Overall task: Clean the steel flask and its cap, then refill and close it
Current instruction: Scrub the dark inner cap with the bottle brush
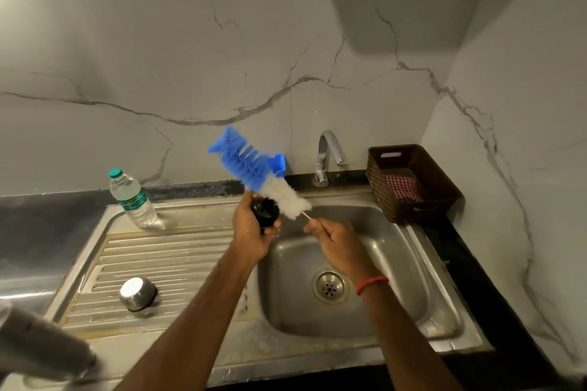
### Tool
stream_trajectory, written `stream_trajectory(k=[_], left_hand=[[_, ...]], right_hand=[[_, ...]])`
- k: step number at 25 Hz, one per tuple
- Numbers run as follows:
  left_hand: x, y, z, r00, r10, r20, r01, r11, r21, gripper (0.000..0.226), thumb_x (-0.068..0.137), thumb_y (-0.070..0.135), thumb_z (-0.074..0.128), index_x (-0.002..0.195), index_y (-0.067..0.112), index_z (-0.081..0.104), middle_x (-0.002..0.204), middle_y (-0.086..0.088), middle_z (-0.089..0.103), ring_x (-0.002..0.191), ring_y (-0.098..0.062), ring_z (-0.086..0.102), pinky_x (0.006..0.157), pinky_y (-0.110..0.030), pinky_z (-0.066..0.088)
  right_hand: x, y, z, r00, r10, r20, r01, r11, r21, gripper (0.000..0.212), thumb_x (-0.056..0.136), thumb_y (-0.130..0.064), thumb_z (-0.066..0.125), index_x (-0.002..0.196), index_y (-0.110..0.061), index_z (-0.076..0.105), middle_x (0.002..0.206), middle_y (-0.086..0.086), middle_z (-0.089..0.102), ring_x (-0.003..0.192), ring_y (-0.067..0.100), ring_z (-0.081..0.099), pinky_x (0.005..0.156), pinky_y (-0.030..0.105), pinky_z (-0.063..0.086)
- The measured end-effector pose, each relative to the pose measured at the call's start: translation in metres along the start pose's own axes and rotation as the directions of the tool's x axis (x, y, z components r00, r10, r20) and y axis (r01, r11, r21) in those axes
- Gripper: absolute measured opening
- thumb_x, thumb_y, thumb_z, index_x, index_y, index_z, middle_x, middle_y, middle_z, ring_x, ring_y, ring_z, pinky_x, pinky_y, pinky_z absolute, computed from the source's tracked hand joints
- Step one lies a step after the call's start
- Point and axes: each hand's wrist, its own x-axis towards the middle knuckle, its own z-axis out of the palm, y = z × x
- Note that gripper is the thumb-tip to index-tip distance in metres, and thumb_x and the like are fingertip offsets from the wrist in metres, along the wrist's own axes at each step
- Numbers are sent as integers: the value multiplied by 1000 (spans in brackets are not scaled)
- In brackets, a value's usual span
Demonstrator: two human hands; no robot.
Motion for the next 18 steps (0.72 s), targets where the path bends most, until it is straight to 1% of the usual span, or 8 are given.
stream_trajectory(k=[3, 6, 8, 10, 12, 14, 16, 18], left_hand=[[6, 26, -17, 995, 43, -89, -51, 994, -92, 42, 100, 53, 51, 112, 14, 60, 78, -6, 68, 48, -16, 51, 33, -19, 31], [1, 25, -19, 991, 49, -125, -55, 998, -44, 40, 101, 53, 50, 106, 15, 63, 70, -2, 68, 51, -15, 52, 34, -18, 31], [-1, 15, -13, 995, 29, -98, -29, 1000, 1, 41, 102, 51, 49, 111, 14, 63, 71, -3, 70, 51, -16, 52, 34, -19, 33], [0, 13, -8, 996, 38, -87, -33, 997, 64, 38, 102, 47, 50, 111, 13, 64, 74, -5, 70, 51, -17, 52, 35, -20, 34], [4, 23, -11, 989, 69, -130, -62, 997, 55, 34, 102, 44, 54, 105, 13, 65, 77, -7, 69, 52, -18, 53, 37, -20, 36], [10, 31, -18, 978, 89, -188, -90, 996, 3, 35, 101, 45, 56, 107, 12, 66, 83, -10, 68, 54, -18, 55, 40, -21, 40], [16, 32, -24, 974, 95, -207, -101, 995, -16, 41, 101, 47, 56, 111, 9, 67, 87, -13, 66, 56, -19, 56, 42, -22, 44], [19, 30, -22, 975, 86, -203, -94, 995, -29, 40, 101, 45, 57, 106, 7, 68, 88, -15, 65, 61, -22, 59, 46, -22, 49]], right_hand=[[-21, 29, -5, 993, 108, 48, -108, 994, 8, 30, 104, -34, 48, 97, -24, 75, 94, -3, 75, 86, 0, 67, 82, 28, 52], [-18, 20, 3, 992, 109, 65, -110, 994, 12, 29, 105, -31, 48, 97, -24, 74, 91, -4, 74, 83, 0, 66, 78, 27, 51], [-7, 2, 14, 996, 62, 67, -65, 997, 38, 28, 104, -30, 49, 101, -21, 75, 76, -12, 69, 74, -5, 64, 69, 19, 47], [-2, -4, 17, 998, 39, 52, -42, 998, 55, 28, 104, -30, 49, 104, -20, 75, 69, -22, 63, 68, -11, 60, 66, 10, 42], [-7, 6, 12, 996, 70, 63, -73, 996, 44, 27, 104, -28, 49, 105, -20, 75, 56, -27, 58, 58, -8, 56, 60, 10, 40], [-16, 20, 5, 992, 119, 52, -123, 990, 71, 26, 105, -23, 49, 103, -16, 75, 48, -30, 52, 52, -9, 53, 55, 10, 37], [-17, 30, 4, 988, 155, -10, -153, 981, 120, 26, 104, -24, 50, 99, -21, 75, 44, -23, 47, 46, -3, 47, 53, 16, 35], [-7, 33, 10, 982, 183, -53, -169, 966, 194, 26, 104, -28, 50, 100, -24, 75, 45, -15, 39, 44, 2, 36, 50, 22, 32]])
